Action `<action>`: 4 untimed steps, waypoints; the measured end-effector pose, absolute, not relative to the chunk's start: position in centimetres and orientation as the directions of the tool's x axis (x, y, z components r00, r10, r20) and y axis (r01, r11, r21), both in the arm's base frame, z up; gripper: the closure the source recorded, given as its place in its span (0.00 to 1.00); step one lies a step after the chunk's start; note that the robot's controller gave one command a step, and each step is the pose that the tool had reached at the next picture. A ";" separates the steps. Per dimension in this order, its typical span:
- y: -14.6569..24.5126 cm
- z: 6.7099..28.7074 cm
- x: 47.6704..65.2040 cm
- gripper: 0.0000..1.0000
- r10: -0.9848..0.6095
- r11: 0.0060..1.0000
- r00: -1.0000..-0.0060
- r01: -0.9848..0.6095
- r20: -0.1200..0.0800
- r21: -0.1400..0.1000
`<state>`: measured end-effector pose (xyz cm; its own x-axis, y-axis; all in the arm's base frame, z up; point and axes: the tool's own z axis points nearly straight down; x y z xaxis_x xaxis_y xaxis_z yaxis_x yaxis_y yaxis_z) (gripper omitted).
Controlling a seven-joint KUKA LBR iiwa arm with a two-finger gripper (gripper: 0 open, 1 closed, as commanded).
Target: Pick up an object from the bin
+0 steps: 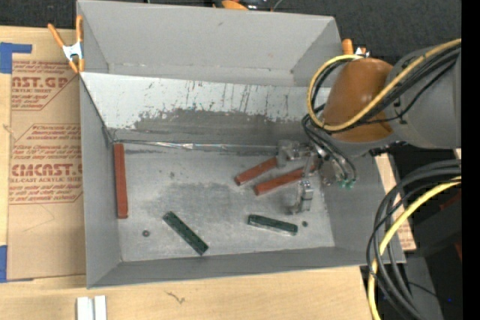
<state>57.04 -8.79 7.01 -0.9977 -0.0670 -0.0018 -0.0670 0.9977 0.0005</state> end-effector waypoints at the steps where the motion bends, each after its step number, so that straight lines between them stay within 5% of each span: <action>1: -8.8 7.3 57.3 1.00 -0.066 0.998 -0.998 -0.066 -0.012 -0.001; 2: -8.8 7.0 57.0 0.00 -0.067 0.998 -0.998 -0.067 -0.002 0.000; 3: -8.8 7.2 57.2 1.00 -0.067 0.998 -0.998 -0.067 -0.007 -0.001; 4: -10.2 7.1 55.4 1.00 -0.834 0.553 -0.552 -0.833 -0.005 -0.004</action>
Offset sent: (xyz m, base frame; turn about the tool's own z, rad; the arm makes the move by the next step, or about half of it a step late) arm 0.0000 0.0000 0.0000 0.0000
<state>55.36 -10.22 7.12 -0.5525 -0.8335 -0.0051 -0.8335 0.5525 -0.0044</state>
